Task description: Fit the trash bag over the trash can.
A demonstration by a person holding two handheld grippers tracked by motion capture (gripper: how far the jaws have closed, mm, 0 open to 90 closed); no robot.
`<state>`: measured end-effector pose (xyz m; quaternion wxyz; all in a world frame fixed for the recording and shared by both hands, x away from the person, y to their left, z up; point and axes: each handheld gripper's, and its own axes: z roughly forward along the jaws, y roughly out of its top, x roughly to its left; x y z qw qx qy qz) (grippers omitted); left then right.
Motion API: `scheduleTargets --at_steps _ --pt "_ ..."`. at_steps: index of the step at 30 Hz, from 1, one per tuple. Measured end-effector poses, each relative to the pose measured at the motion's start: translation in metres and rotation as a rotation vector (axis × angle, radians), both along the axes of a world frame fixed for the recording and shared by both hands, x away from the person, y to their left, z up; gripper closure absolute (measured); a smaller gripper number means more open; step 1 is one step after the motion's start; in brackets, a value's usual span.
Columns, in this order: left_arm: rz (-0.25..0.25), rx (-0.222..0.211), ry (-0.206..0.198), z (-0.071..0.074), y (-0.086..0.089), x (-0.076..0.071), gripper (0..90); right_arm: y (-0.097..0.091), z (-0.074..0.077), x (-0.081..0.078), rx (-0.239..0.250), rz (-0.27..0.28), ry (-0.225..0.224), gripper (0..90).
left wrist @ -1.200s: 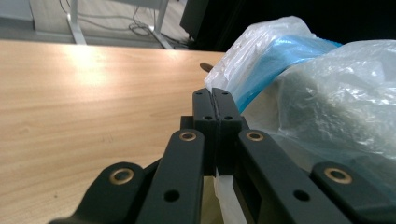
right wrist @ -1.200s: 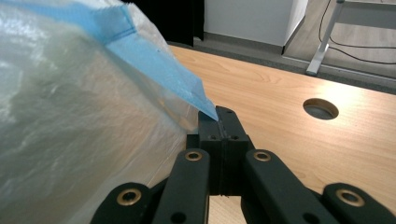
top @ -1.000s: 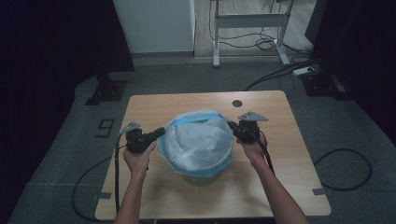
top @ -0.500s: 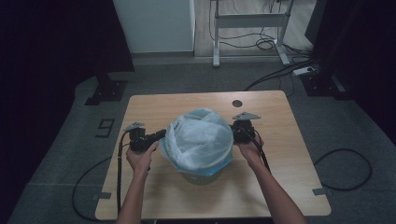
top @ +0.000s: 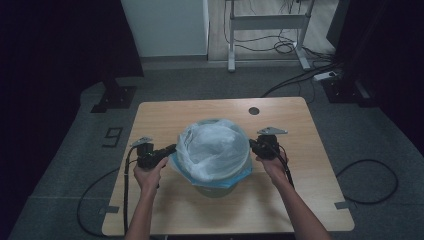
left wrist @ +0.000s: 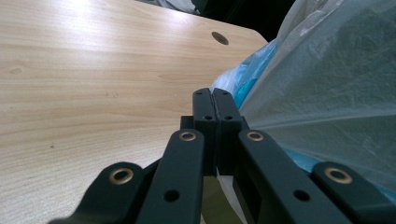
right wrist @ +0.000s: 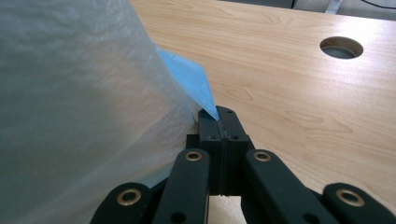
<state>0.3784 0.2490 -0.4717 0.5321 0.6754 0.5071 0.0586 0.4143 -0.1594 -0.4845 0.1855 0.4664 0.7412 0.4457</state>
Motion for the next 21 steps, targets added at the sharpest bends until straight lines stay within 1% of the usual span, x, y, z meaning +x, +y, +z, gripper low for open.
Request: scheduleTargets --at_steps 2,3,4,6,8,9,11,12,13,15,18,21 --pt "-0.001 0.000 -0.008 -0.001 0.000 -0.001 90.0 -0.003 -0.001 -0.002 0.012 0.000 -0.009 88.2" --pt "0.001 0.000 -0.013 -0.001 0.000 -0.002 90.0 -0.004 -0.001 -0.004 0.022 -0.002 -0.017 85.2" --pt "0.001 0.002 -0.019 0.000 0.000 -0.002 90.0 -0.005 0.000 -0.005 0.032 -0.012 -0.027 80.0" --pt "0.004 0.006 -0.033 0.000 0.001 -0.004 90.0 -0.010 0.004 -0.010 0.061 -0.035 -0.064 72.8" --pt "0.009 0.002 -0.048 0.001 0.003 -0.005 90.0 -0.014 0.011 -0.018 0.082 -0.064 -0.108 62.5" --pt "0.011 -0.004 -0.056 0.002 0.003 -0.006 90.0 -0.018 0.015 -0.023 0.095 -0.072 -0.129 60.6" --pt "0.014 -0.001 -0.065 0.003 0.005 -0.007 90.0 -0.025 0.022 -0.033 0.136 -0.086 -0.151 56.7" --pt "0.015 -0.004 -0.067 0.003 0.006 -0.007 90.0 -0.029 0.025 -0.038 0.149 -0.095 -0.163 55.3" --pt "0.015 -0.002 -0.071 0.004 0.006 -0.008 90.0 -0.032 0.027 -0.045 0.156 -0.092 -0.170 55.0" --pt "0.017 -0.001 -0.078 0.005 0.007 -0.009 90.0 -0.036 0.031 -0.060 0.184 -0.062 -0.189 54.5" --pt "0.016 -0.001 -0.079 0.006 0.006 -0.010 90.0 -0.037 0.034 -0.086 0.202 0.001 -0.218 52.6" --pt "0.015 0.002 -0.080 0.006 0.005 -0.011 90.0 -0.034 0.035 -0.109 0.218 0.064 -0.222 47.6"
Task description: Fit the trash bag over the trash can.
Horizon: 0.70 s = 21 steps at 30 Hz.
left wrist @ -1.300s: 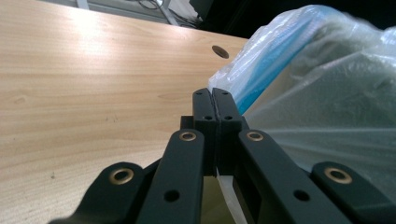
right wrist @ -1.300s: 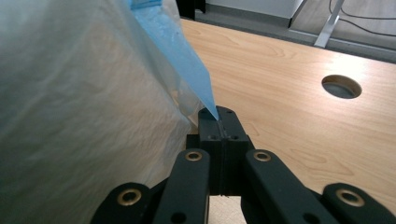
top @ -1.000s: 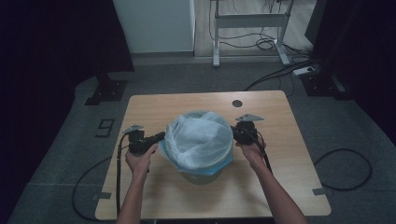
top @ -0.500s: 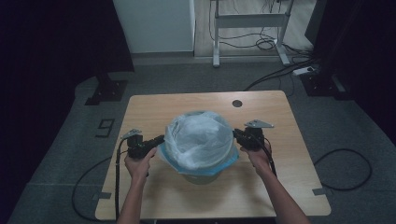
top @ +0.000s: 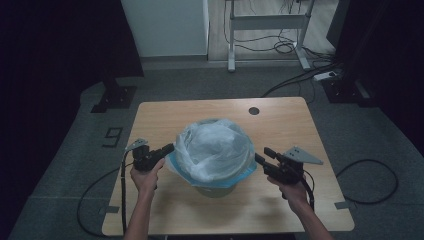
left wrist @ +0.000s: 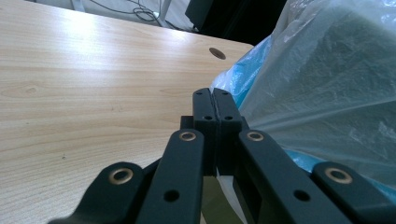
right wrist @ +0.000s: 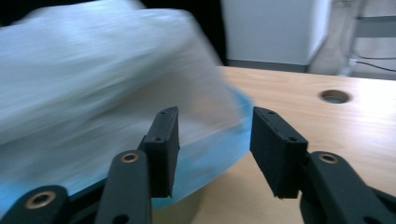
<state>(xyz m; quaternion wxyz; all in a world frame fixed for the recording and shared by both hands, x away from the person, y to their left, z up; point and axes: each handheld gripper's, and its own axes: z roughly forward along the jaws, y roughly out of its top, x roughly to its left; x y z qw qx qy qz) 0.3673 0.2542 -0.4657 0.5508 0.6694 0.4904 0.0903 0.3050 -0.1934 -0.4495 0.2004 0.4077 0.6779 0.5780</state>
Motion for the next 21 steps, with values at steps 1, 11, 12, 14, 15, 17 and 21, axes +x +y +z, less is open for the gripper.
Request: scheduleTargets --at_steps 1,11,12,14,15,17,21 --pt "-0.001 0.000 0.000 0.000 -0.001 0.000 90.0 0.002 0.000 -0.007 0.001 0.019 0.000 45.9" --pt "0.001 -0.003 -0.001 0.000 -0.002 -0.002 90.0 0.033 0.003 -0.047 -0.012 0.145 -0.060 31.6" --pt "0.000 -0.002 0.000 0.000 -0.002 -0.002 90.0 0.037 0.003 -0.049 -0.019 0.152 -0.067 31.0" --pt "0.000 0.000 0.001 0.000 -0.002 -0.002 90.0 0.044 0.003 -0.052 -0.034 0.158 -0.072 28.5" --pt "0.000 -0.001 0.001 0.000 -0.002 -0.002 90.0 0.048 0.002 -0.053 -0.046 0.159 -0.077 27.3" --pt "0.001 -0.001 0.002 0.000 -0.002 -0.002 90.0 0.055 0.000 -0.057 -0.070 0.155 -0.090 25.1" --pt "-0.002 0.000 0.002 -0.001 -0.003 -0.002 90.0 0.067 -0.002 -0.061 -0.102 0.137 -0.108 24.0"
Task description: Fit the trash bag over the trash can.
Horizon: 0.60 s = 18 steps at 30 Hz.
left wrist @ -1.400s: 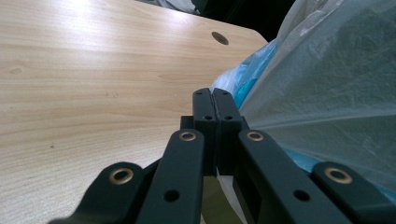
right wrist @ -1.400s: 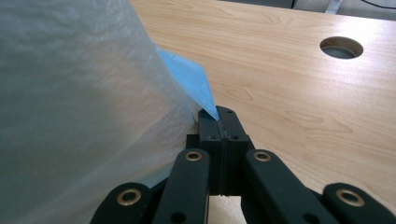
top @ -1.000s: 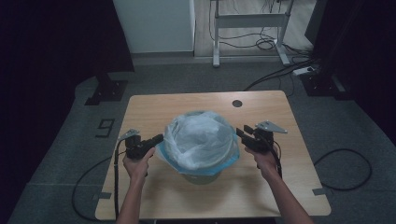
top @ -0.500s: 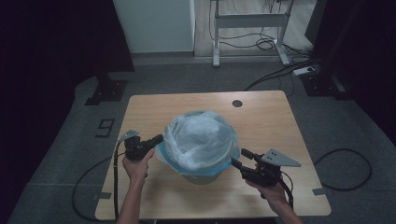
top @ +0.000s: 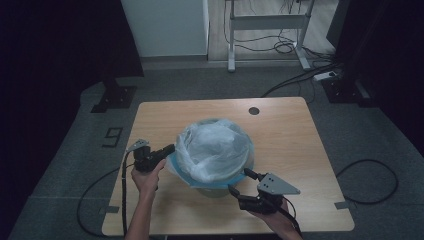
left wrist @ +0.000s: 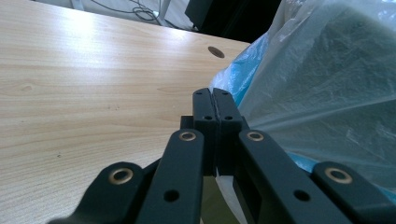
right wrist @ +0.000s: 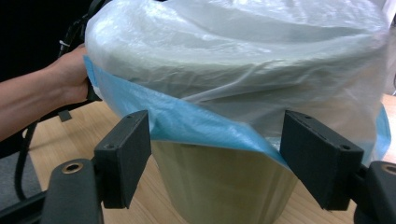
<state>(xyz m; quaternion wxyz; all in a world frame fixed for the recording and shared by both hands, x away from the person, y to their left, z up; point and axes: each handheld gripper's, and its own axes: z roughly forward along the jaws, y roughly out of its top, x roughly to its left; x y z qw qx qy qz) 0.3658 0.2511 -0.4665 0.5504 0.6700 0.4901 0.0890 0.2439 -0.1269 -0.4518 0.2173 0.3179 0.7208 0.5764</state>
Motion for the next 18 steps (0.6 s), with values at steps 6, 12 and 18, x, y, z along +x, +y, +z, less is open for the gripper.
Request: scheduleTargets --at_steps 6,12,18 --pt "-0.003 -0.006 -0.001 0.000 -0.001 0.000 90.0 0.012 -0.003 -0.002 -0.062 -0.089 -0.061 40.7" --pt "-0.006 -0.010 -0.001 0.000 -0.001 0.000 90.0 0.011 -0.006 -0.007 -0.070 -0.099 -0.090 78.6" --pt "-0.011 -0.003 -0.002 0.001 0.000 -0.001 90.0 0.005 -0.014 -0.008 -0.089 -0.048 -0.070 88.2"
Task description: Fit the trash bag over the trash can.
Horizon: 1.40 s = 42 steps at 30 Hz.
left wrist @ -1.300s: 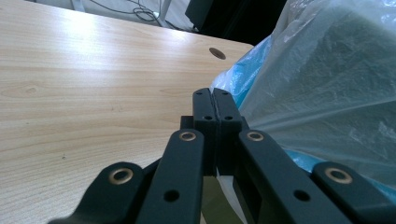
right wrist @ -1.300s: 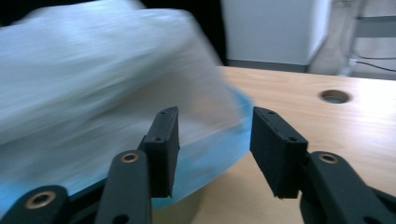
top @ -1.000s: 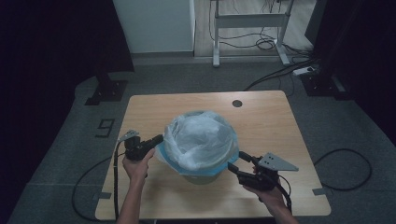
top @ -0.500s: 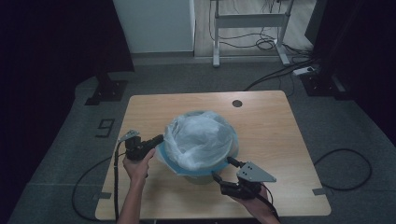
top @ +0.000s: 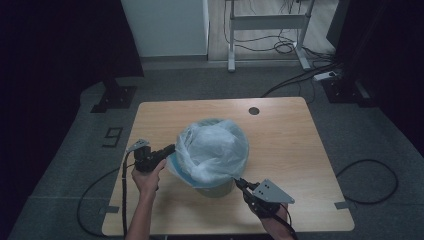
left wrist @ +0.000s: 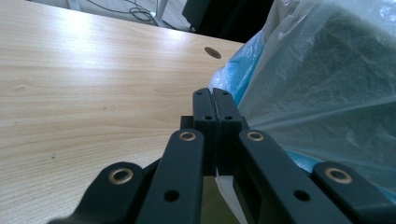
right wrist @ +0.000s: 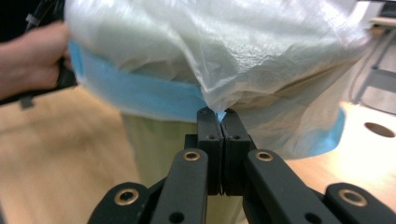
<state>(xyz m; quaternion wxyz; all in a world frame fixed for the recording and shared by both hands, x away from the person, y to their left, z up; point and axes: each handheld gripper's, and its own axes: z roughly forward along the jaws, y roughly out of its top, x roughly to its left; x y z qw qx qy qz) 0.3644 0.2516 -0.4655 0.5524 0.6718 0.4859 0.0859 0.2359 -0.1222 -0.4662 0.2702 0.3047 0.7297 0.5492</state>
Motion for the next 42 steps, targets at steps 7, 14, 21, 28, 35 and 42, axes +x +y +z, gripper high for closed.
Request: scheduleTargets --at_steps 7,14,21,28,35,42 --pt "-0.013 0.030 0.010 0.001 0.006 -0.003 90.0 -0.006 -0.027 0.006 -0.078 0.026 0.089 88.4" --pt "-0.041 0.054 0.040 -0.001 0.008 -0.003 90.0 -0.014 -0.045 0.021 -0.095 0.011 0.168 88.4" --pt "-0.074 0.090 0.083 -0.004 0.004 -0.003 90.0 -0.015 -0.058 0.031 -0.123 0.003 0.216 88.3" --pt "-0.042 0.082 0.051 -0.006 0.009 -0.007 70.4 -0.019 -0.057 0.032 -0.065 -0.007 0.218 76.0" --pt "-0.029 0.047 -0.029 -0.003 0.027 -0.019 31.5 -0.024 -0.048 0.028 0.006 -0.026 0.203 46.7" --pt "-0.075 0.029 -0.080 0.006 0.034 -0.028 28.9 -0.028 -0.039 0.022 0.060 -0.006 0.187 33.3"
